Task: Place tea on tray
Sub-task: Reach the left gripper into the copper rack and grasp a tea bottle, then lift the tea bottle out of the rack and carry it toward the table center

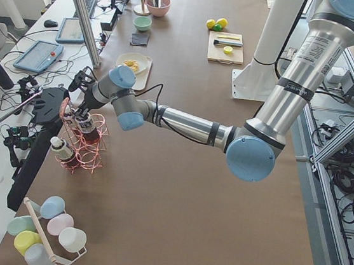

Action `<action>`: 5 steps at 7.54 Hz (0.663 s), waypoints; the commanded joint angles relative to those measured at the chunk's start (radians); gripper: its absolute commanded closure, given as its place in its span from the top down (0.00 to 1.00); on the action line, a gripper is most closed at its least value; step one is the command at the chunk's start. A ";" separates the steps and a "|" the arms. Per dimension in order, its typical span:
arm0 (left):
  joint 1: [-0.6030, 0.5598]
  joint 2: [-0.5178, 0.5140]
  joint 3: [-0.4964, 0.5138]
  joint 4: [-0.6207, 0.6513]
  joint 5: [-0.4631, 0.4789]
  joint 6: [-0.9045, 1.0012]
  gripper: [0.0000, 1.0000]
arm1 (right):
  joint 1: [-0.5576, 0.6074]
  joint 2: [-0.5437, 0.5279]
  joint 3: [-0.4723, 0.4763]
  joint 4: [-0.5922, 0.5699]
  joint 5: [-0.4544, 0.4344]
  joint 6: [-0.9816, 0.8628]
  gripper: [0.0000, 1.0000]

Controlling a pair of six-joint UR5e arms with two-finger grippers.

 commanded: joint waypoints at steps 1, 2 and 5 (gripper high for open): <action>-0.066 0.011 -0.085 0.006 -0.025 0.017 0.00 | 0.000 0.003 -0.001 0.000 0.000 0.000 1.00; -0.075 0.019 -0.150 0.055 -0.022 0.096 0.00 | -0.001 0.003 -0.004 0.000 0.000 0.000 1.00; -0.076 0.026 -0.428 0.320 -0.027 0.183 0.00 | 0.000 0.003 -0.005 0.000 0.000 0.001 1.00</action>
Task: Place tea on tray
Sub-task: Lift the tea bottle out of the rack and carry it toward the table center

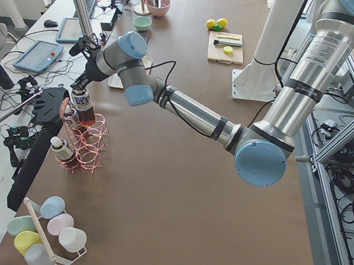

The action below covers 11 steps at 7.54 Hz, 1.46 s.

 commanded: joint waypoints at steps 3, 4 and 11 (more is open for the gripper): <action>0.287 -0.044 -0.214 0.124 0.012 0.027 0.00 | -0.004 0.005 0.014 0.002 0.007 0.001 1.00; 0.351 -0.067 -0.218 0.124 0.019 0.030 0.00 | -0.011 0.053 0.014 0.000 0.011 0.003 1.00; 0.860 -0.173 -0.215 0.122 0.361 -0.020 0.00 | -0.169 0.317 0.009 0.000 0.111 0.043 1.00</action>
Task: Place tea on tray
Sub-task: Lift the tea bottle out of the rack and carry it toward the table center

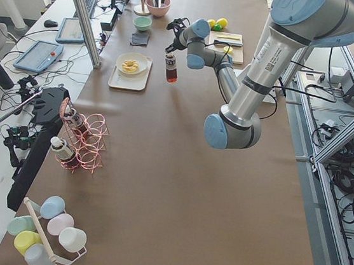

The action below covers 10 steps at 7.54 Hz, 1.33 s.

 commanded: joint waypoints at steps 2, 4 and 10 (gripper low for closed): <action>0.118 -0.002 -0.005 -0.023 0.111 -0.011 0.00 | -0.015 0.031 0.008 0.001 0.046 0.023 1.00; 0.121 -0.001 -0.004 -0.029 0.113 -0.013 0.00 | -0.015 0.031 0.008 0.001 0.048 0.023 1.00; 0.105 0.018 -0.079 -0.039 0.096 -0.102 0.97 | -0.018 0.040 0.010 0.001 0.050 0.050 1.00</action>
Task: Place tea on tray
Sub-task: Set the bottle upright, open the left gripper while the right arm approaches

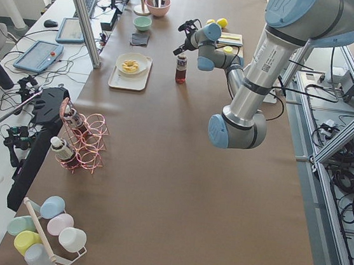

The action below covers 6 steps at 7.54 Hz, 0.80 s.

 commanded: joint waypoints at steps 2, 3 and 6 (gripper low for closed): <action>-0.175 0.080 -0.061 0.004 -0.268 -0.204 0.97 | -0.053 0.063 0.001 0.003 0.000 0.152 1.00; -0.307 0.143 -0.055 0.007 -0.454 -0.243 0.97 | -0.088 0.101 0.003 0.005 -0.003 0.220 1.00; -0.572 0.519 -0.055 0.003 -0.620 0.010 0.99 | -0.264 0.169 0.102 0.006 -0.125 0.374 1.00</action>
